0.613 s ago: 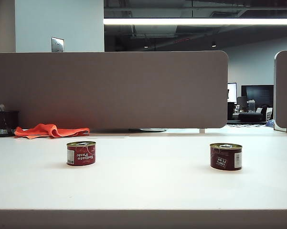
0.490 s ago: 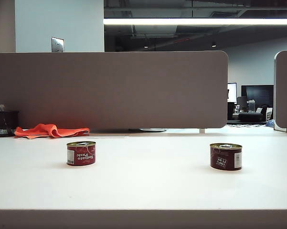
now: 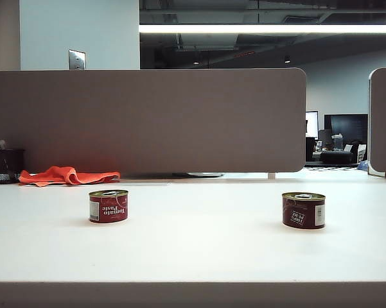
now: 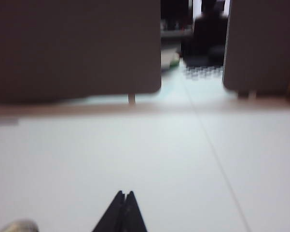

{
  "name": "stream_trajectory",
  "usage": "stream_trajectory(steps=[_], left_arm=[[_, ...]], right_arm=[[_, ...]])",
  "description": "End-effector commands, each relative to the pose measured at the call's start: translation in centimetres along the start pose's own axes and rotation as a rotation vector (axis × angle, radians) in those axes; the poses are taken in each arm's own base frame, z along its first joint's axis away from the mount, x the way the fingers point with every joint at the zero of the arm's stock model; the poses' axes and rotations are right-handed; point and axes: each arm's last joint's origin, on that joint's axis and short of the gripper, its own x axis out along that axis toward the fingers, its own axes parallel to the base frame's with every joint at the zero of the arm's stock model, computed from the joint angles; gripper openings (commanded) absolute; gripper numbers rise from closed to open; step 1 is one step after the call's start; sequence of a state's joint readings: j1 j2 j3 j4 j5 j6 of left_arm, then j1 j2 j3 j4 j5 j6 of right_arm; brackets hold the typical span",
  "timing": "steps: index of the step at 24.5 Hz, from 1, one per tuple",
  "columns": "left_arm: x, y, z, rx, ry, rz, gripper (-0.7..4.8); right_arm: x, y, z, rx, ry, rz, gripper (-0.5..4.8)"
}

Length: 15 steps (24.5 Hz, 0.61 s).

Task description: Stack a can of tomatoes on the right onto the can of tomatoes on the left.

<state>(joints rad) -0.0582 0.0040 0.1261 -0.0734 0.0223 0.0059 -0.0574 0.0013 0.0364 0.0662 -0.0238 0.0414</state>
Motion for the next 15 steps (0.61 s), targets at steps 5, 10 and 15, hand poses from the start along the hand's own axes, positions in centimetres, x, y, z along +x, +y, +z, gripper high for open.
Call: stream_trajectory(steps=[5,10,15], left_arm=[[-2.1,-0.1,8.3,-0.032,-0.202,-0.029,-0.06],[-0.3,-0.1,12.4,-0.036,-0.079,-0.051,-0.06],[3.8,-0.5,14.9,-0.049,0.155,-0.224,-0.06]], right_arm=[[-2.1,0.1,9.5,0.019,-0.293,-0.096,-0.06],[-1.0,0.3,13.9,0.018,-0.247,-0.098,-0.06],[2.8,0.6,16.9,0.009,-0.077,-0.029,-0.06]])
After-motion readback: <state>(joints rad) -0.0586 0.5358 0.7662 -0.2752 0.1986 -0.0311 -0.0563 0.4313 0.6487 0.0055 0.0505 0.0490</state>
